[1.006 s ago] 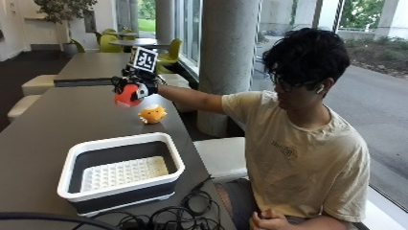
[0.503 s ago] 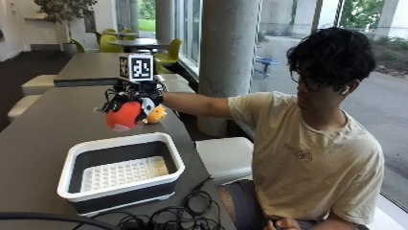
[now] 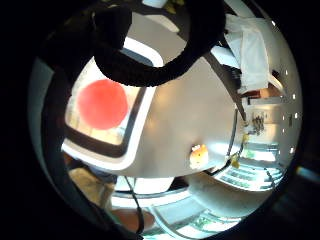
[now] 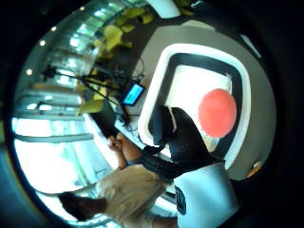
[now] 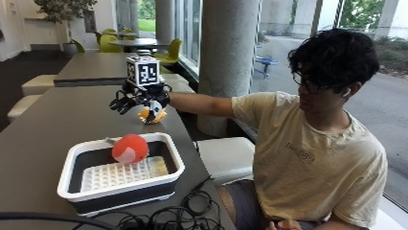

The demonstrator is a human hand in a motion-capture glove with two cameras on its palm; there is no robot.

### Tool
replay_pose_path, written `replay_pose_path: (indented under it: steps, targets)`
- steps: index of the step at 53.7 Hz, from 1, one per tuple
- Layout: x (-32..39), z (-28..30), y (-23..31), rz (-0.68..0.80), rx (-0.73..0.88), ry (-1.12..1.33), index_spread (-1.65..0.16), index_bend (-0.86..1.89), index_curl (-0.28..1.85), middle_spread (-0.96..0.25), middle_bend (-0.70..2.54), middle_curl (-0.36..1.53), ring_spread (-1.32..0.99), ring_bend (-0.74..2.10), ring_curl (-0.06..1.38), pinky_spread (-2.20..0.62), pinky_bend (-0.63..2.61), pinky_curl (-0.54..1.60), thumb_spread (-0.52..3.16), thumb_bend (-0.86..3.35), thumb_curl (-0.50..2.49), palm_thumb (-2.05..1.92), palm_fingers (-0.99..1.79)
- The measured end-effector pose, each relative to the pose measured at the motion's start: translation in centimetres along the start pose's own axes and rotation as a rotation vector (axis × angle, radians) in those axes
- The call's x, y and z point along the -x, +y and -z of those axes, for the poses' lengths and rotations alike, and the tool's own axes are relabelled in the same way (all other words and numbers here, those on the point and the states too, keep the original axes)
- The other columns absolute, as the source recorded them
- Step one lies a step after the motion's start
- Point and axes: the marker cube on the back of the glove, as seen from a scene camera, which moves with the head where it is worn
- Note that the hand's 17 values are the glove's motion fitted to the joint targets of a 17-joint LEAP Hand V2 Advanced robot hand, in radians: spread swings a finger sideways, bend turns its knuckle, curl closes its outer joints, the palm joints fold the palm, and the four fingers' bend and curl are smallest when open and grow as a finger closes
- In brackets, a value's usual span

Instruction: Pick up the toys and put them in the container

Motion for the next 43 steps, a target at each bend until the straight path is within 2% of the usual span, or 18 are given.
replay_pose_path:
  steps: [14,34,39,43]
  targets:
    - [-4.5,-0.4,8.0,-0.096,0.070,0.086,-0.31,0.18,0.34,-0.02,0.16,0.37,-0.05,0.28,0.38,-0.02,0.96,0.34,1.36,-0.01,0.39,0.07,-0.05]
    - [-13.5,-3.2,21.6,-0.260,0.051,0.021,-0.30,0.17,0.36,-0.01,0.16,0.33,-0.03,0.21,0.37,-0.01,0.92,0.33,1.42,-0.01,0.33,0.08,-0.06]
    - [-15.7,-3.7,25.3,-0.425,0.032,-0.068,-0.30,0.17,0.36,-0.01,0.15,0.32,-0.03,0.19,0.37,0.00,0.92,0.33,1.43,-0.01,0.32,0.07,-0.06]
    - [-18.2,-3.5,27.7,-0.399,0.036,0.005,-0.30,0.17,0.36,-0.01,0.16,0.32,-0.03,0.19,0.37,0.00,0.91,0.33,1.43,-0.01,0.31,0.07,-0.07]
